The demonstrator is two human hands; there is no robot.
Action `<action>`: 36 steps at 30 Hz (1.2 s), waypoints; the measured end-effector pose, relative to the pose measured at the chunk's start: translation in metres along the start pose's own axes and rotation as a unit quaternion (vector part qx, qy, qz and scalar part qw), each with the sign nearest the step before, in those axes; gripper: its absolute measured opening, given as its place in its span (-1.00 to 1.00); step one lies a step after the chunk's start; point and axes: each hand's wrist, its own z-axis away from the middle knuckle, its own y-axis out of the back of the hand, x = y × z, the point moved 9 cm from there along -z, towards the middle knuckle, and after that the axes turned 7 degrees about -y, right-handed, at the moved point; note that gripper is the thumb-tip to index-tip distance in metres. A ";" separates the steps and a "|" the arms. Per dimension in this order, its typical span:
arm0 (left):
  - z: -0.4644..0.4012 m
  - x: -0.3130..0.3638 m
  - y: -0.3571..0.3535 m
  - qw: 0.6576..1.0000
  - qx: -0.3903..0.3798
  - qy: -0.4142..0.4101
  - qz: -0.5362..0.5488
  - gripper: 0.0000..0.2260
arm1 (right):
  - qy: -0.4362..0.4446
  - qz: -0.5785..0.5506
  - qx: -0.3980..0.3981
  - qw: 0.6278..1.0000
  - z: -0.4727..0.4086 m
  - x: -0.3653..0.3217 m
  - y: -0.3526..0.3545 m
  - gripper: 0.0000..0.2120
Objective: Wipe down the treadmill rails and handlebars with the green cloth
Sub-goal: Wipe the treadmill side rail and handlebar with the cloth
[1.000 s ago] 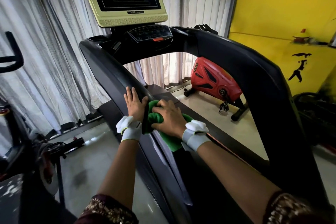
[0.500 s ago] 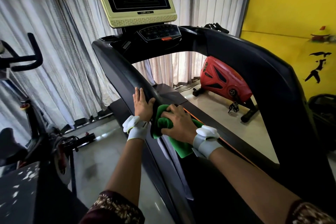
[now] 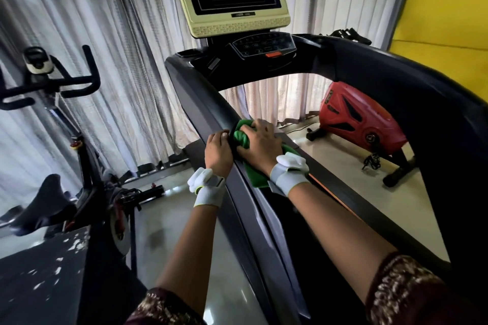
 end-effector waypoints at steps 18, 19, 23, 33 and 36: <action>-0.056 -0.029 -0.009 0.996 -0.009 0.050 0.078 -0.55 | -0.011 0.014 -0.007 1.000 -0.110 -0.054 -0.021 -0.52; -0.055 -0.030 -0.010 0.995 -0.009 0.053 0.083 -0.55 | -0.009 0.012 -0.009 1.000 -0.108 -0.053 -0.021 -0.52; -0.037 -0.028 -0.013 0.992 -0.007 0.057 0.109 -0.57 | -0.004 0.009 -0.013 1.000 -0.093 -0.047 -0.018 -0.52; 0.017 -0.003 -0.005 0.984 0.007 0.110 0.140 -0.57 | -0.032 0.026 -0.020 0.999 0.001 0.002 -0.001 -0.47; 0.026 0.003 -0.001 0.983 -0.010 0.133 0.126 -0.54 | -0.004 0.103 0.017 0.994 0.051 0.010 0.004 -0.56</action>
